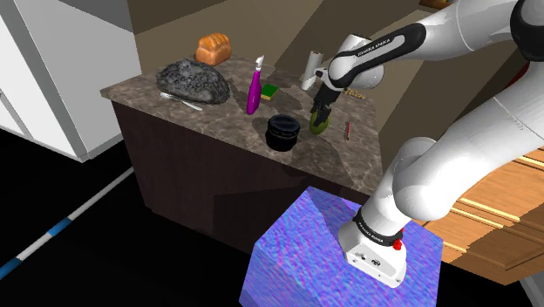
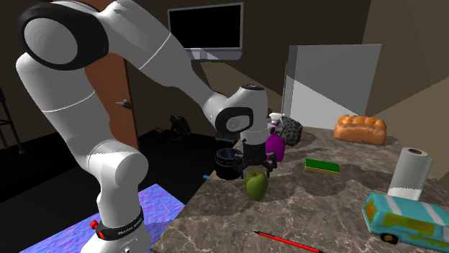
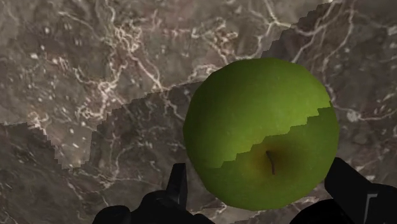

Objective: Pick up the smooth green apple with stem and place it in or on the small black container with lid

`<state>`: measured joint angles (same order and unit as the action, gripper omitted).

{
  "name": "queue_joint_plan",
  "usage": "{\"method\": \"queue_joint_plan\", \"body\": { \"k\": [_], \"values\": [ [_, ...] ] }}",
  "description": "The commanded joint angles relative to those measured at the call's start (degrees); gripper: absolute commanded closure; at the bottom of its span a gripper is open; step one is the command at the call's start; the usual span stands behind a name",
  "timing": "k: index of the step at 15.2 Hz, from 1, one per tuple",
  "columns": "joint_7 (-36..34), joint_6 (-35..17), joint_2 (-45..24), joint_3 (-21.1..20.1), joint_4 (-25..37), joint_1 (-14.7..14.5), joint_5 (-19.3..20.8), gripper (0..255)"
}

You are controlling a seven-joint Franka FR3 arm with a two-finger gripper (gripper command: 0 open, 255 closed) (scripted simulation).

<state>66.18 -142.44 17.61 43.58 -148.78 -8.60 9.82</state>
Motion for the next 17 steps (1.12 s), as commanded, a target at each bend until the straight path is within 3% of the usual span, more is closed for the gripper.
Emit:
{"method": "queue_joint_plan", "body": {
  "k": [1, 10, 17],
  "values": [
    [0.0, 0.0, 0.0, 0.0, 0.0, 0.0, 0.0, 255],
    [0.0, -0.01, -0.01, 0.0, -0.01, 0.0, -0.01, 255],
    [-2.27, 6.59, 4.44, -2.73, 2.5, 1.78, 2.19, 255]
  ]
}}
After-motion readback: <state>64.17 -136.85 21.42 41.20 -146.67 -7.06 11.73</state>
